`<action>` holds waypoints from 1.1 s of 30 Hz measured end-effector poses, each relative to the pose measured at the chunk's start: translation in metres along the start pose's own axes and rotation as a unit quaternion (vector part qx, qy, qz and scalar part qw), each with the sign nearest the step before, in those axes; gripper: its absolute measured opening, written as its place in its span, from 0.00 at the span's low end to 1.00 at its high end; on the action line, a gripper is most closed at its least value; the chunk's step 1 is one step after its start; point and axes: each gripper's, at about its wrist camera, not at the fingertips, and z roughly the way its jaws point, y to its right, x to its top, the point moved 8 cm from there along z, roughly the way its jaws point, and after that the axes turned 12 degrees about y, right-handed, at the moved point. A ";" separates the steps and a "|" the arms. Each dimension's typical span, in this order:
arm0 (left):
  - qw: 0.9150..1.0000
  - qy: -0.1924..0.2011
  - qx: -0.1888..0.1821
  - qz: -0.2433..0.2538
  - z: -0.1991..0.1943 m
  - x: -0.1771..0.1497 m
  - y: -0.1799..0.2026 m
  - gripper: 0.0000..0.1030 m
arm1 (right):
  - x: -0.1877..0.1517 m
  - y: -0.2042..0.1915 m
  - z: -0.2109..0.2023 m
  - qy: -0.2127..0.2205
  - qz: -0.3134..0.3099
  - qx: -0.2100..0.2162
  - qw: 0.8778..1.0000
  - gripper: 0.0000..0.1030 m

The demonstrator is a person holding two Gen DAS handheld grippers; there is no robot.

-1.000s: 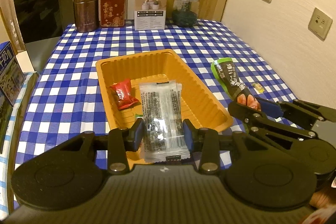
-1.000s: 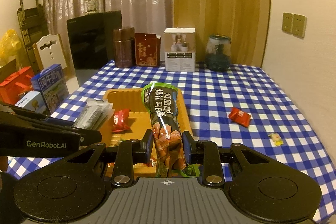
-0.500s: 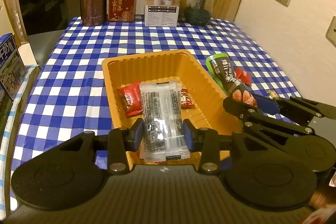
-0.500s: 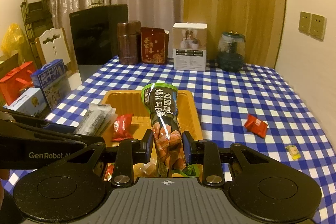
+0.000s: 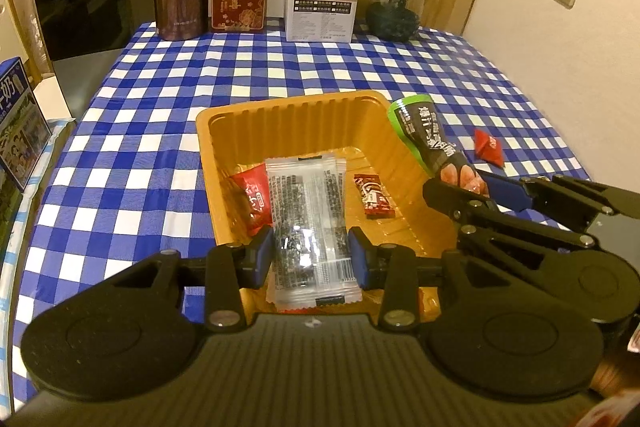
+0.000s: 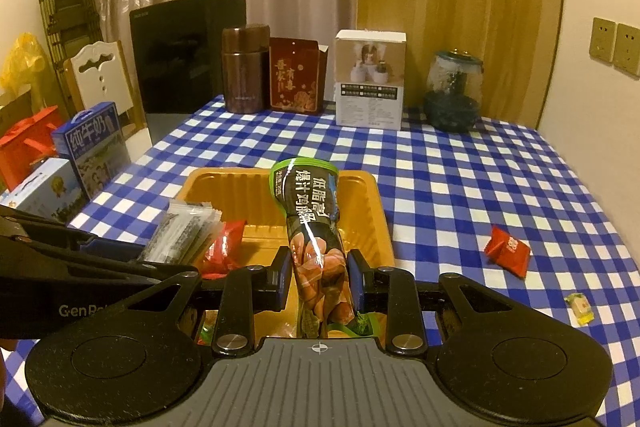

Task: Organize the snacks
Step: 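Open the left tool over the tray while the right tool releases the sausage packet into it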

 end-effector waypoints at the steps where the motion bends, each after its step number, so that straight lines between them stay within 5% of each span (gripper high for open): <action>1: 1.000 -0.001 0.001 0.000 0.002 0.000 -0.001 0.35 | -0.001 0.000 0.002 -0.001 0.000 0.001 1.000 0.29; 15: 1.000 -0.016 -0.001 0.017 0.025 -0.006 0.003 0.41 | -0.009 0.008 0.019 -0.015 0.018 0.003 1.000 0.29; 33: 1.000 0.015 0.022 -0.001 -0.006 0.005 -0.022 0.43 | -0.009 0.013 0.021 -0.027 0.079 0.017 0.996 0.29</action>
